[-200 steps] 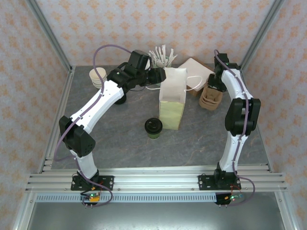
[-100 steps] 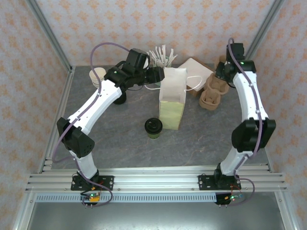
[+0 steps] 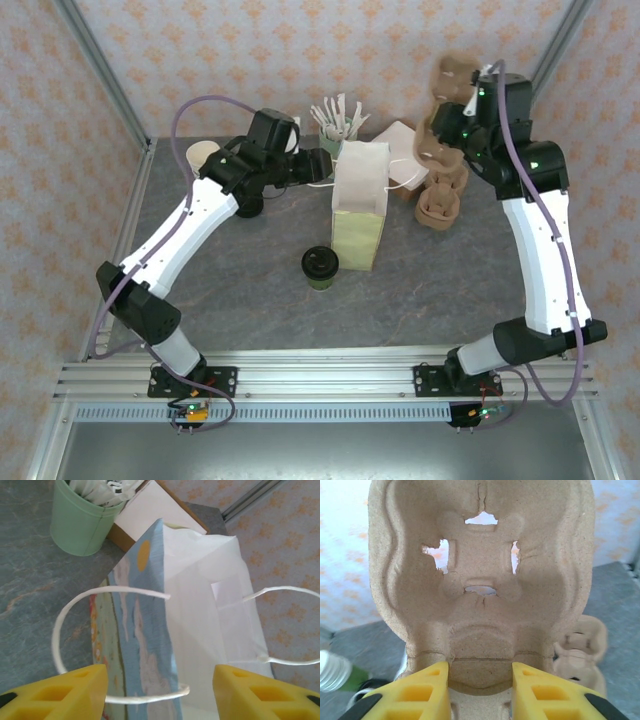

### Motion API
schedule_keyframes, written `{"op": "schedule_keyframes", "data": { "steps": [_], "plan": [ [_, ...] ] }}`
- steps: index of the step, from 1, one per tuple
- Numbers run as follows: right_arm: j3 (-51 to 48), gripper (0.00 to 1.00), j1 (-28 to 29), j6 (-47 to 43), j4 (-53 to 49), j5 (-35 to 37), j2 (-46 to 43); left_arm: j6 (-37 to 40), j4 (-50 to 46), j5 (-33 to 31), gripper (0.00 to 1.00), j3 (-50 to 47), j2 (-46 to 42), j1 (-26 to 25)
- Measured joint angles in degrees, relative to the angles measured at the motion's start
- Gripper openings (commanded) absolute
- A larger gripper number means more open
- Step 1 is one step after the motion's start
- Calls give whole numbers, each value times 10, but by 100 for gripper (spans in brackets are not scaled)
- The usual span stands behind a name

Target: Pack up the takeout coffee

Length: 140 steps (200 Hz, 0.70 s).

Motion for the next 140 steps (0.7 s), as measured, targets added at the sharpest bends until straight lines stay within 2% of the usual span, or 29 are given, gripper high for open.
{"op": "schedule_keyframes", "data": {
  "steps": [33, 65, 140],
  "plan": [
    [24, 32, 85, 6, -1, 6, 30, 7, -4, 3, 64, -12, -16, 25],
    [24, 32, 127, 14, -1, 8, 69, 5, -2, 28, 64, -27, -13, 66],
    [-31, 31, 146, 42, 2, 13, 99, -26, 22, 98, 30, -43, 20, 70]
  ]
}}
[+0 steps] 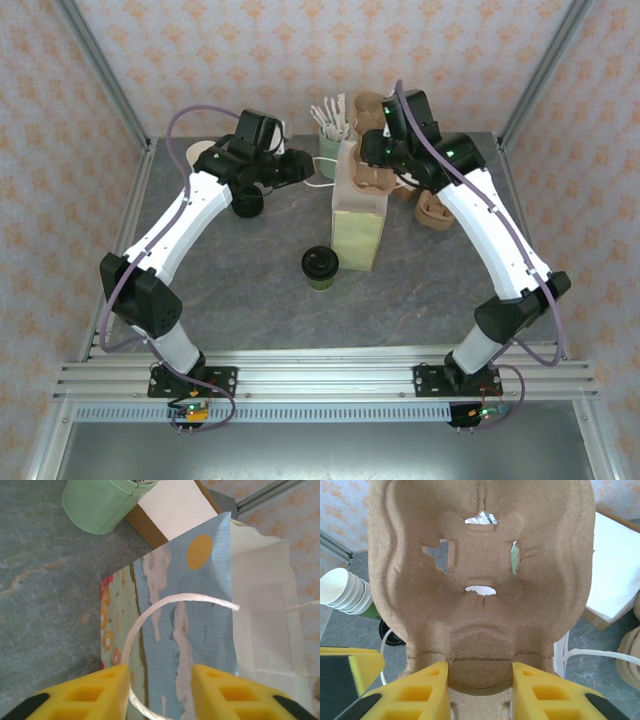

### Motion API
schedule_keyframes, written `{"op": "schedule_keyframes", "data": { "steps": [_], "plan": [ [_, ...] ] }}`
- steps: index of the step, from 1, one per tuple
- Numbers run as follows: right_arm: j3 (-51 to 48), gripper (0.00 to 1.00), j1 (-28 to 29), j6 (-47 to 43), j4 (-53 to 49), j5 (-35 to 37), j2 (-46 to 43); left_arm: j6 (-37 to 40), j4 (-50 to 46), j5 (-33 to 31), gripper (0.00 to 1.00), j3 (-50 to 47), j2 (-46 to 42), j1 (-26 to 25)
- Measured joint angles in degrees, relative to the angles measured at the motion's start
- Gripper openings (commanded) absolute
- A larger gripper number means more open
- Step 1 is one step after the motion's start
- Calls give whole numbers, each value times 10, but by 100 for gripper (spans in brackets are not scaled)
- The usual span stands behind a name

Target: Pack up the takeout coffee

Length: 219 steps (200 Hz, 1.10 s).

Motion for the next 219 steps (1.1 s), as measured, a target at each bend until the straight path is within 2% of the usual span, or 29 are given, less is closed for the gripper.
{"op": "schedule_keyframes", "data": {
  "steps": [61, 103, 219],
  "plan": [
    [-4, 31, 12, 3, 4, 27, 48, -5, 25, 12, 10, -29, 0, -8],
    [-17, 30, 21, 7, 5, 52, 52, -17, 45, 14, 2, -59, -2, -17],
    [-45, 30, 32, 26, -1, 75, 52, -34, 81, 13, 0, -94, -31, -35]
  ]
}}
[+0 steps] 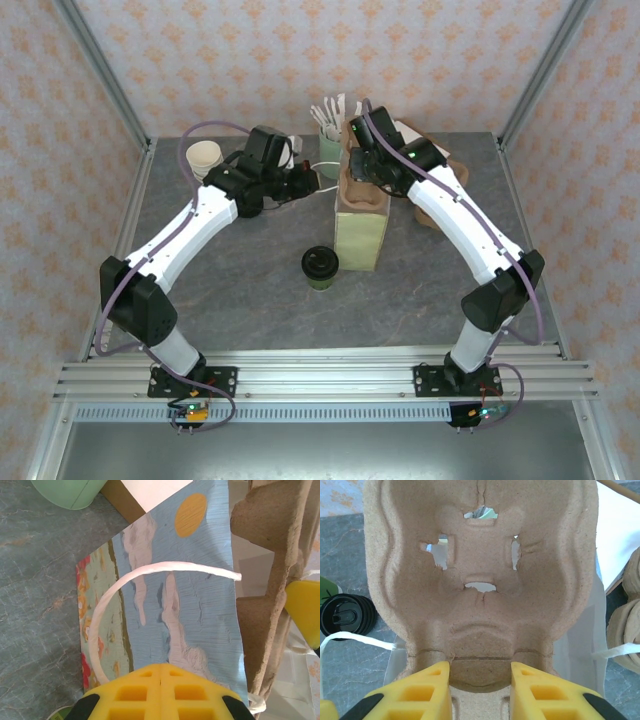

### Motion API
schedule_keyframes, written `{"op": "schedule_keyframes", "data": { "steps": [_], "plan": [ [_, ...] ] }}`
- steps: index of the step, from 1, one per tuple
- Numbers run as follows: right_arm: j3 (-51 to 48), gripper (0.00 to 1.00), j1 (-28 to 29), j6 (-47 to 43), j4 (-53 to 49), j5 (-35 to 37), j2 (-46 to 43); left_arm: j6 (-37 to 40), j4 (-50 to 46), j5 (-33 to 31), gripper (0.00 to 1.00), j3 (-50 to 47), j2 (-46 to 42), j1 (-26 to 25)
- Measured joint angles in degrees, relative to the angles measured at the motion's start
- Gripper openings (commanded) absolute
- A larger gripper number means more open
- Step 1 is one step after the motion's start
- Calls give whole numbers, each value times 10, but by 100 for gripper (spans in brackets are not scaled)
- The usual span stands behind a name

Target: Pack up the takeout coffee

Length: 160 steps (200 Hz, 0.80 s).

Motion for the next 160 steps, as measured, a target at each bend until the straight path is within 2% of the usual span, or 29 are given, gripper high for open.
{"op": "schedule_keyframes", "data": {
  "steps": [115, 160],
  "plan": [
    [3, 30, 8, 30, -70, 13, 0, 0, 1, -2, 0, -3, -1, -9],
    [58, 30, 8, 31, -78, 8, 0, 0, 1, -2, 0, -3, -1, -9]
  ]
}}
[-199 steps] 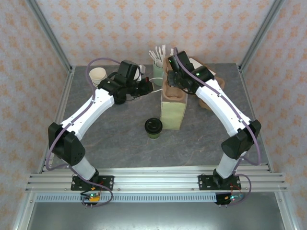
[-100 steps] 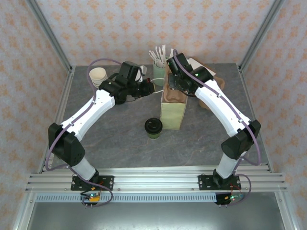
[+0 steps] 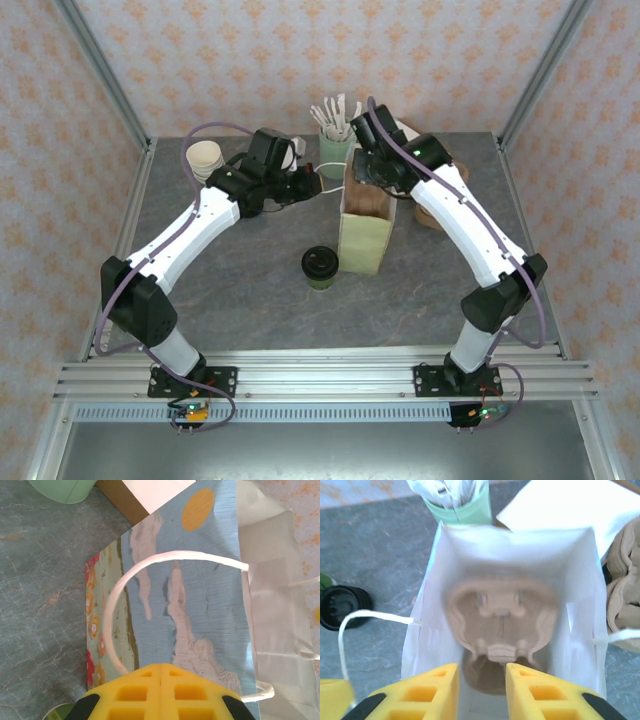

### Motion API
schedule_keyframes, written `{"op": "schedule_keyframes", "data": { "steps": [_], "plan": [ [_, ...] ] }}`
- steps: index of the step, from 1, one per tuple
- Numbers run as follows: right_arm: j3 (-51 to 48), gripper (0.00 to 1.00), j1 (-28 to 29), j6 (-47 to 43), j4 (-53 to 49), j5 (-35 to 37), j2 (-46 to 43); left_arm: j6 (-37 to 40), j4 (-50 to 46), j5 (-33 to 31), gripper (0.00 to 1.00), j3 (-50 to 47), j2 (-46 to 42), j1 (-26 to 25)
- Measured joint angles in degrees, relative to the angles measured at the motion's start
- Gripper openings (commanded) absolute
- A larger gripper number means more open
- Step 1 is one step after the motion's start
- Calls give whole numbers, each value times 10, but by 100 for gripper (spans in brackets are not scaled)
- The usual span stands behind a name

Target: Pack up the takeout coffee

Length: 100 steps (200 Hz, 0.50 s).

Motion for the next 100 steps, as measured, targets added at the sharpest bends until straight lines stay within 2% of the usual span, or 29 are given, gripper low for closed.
{"op": "schedule_keyframes", "data": {
  "steps": [41, 100],
  "plan": [
    [18, 32, 0, 0, -4, 1, -8, 0, 0, 0, 0, 0, 0, 0],
    [-13, 36, -1, -5, -3, 4, -12, 5, 0, 0, 0, 0, 0, 0]
  ]
}}
